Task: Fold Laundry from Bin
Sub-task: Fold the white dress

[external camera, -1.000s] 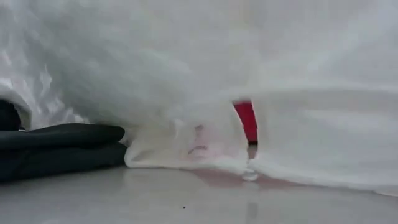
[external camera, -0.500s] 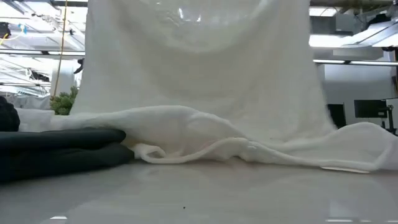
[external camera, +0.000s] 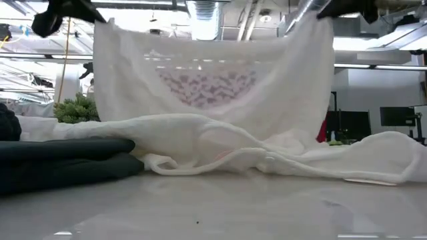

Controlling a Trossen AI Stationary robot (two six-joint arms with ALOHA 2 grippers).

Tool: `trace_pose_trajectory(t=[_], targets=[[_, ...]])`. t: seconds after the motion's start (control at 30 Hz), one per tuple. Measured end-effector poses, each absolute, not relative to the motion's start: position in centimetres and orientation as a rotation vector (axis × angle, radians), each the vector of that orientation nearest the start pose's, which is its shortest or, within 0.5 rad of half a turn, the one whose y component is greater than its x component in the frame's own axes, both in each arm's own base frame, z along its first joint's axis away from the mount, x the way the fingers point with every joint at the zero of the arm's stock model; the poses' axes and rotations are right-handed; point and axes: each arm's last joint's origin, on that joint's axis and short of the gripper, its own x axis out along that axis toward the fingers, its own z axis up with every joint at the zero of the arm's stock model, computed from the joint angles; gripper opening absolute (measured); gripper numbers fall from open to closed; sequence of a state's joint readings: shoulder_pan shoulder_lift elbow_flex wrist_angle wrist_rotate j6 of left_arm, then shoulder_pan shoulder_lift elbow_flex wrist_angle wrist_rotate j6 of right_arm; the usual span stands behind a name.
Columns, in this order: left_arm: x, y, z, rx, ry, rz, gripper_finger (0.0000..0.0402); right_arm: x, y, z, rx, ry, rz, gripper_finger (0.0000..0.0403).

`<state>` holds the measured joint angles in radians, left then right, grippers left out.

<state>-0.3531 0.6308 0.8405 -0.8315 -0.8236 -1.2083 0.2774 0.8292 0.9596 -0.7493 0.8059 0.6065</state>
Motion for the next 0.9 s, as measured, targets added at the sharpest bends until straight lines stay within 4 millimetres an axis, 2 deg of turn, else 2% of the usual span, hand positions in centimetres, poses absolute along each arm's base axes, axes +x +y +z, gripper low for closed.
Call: trace_pose_trajectory(t=[0.13,0.27,0.43,0.6,0.73,0.83,0.9], targets=[[11.1,-1.3,30.2,-0.785,0.204,0.752,0.0000,15.2,1.3,32.6,0.228,0.456,-0.738,0.0033],[11.7,-0.8,29.2,-0.604,0.246,0.834,0.0003,15.7,0.5,31.9,0.207,0.532,-0.785,0.0037],[12.6,-0.5,28.7,-0.438,0.386,0.762,0.0043,16.9,-0.2,31.0,0.172,0.645,-0.765,0.0054],[13.1,-0.4,29.5,-0.320,0.409,0.661,0.0118,17.2,-0.7,30.6,0.089,0.730,-0.730,0.0105],[13.2,-0.1,31.8,-0.273,0.351,0.612,0.0178,16.9,-1.5,31.6,0.038,0.732,-0.737,0.0167],[13.8,-0.1,32.8,-0.278,0.326,0.529,0.0197,16.6,-1.9,32.6,0.019,0.722,-0.744,0.0214],[14.5,0.0,32.6,-0.289,0.342,0.529,0.0195,16.7,-2.0,33.1,0.025,0.704,-0.736,0.0230]])
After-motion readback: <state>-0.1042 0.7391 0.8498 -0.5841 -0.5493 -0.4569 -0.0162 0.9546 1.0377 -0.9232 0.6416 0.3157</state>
